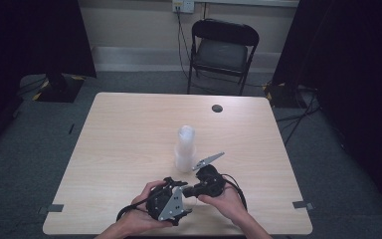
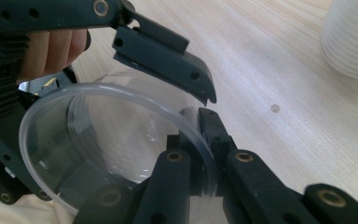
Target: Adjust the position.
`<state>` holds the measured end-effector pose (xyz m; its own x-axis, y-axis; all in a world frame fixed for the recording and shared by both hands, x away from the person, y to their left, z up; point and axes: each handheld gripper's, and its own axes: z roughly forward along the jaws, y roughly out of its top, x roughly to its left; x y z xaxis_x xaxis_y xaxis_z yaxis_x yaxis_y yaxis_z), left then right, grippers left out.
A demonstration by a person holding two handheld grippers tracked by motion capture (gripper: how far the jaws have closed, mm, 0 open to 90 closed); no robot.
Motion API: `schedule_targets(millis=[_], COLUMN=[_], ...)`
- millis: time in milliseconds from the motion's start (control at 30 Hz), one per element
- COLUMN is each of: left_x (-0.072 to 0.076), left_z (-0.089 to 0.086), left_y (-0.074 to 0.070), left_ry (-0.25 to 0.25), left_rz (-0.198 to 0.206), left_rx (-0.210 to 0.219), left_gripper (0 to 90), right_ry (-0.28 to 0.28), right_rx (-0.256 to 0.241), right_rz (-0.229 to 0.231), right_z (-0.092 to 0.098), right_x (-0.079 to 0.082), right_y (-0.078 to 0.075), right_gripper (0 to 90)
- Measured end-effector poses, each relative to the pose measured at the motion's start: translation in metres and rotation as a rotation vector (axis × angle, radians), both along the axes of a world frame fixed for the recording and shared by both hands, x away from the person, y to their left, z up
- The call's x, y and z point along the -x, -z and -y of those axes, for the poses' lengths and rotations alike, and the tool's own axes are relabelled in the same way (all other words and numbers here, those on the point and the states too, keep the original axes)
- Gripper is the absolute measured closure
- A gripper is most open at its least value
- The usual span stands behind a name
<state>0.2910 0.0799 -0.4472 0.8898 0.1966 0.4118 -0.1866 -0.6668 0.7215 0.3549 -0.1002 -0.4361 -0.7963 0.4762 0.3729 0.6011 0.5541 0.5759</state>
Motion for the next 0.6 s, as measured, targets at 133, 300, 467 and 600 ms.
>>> schedule_targets(millis=[133,300,467,600], left_x=[0.0001,0.0008,0.0005,-0.0008], left_z=[-0.0012,-0.0002,-0.0017,-0.004], left_y=[-0.0009,-0.0003,0.0004,0.0007], left_ry=[0.0,-0.004,-0.009,-0.025], left_rz=[0.0,0.008,0.015,-0.006], left_rx=[0.007,0.01,0.027,0.056], left_gripper=[26.6,26.4,29.0,29.8], right_ry=[0.016,0.028,0.039,0.044], right_rx=[-0.003,-0.007,-0.012,-0.019], right_rz=[-0.008,-0.022,-0.02,-0.011], right_z=[0.0005,0.0006,0.0017,0.0034], right_x=[-0.0007,-0.0011,-0.0011,-0.0011], right_y=[-0.0001,0.0009,0.0014,0.0011], right_gripper=[89.0,89.0,87.3,82.9])
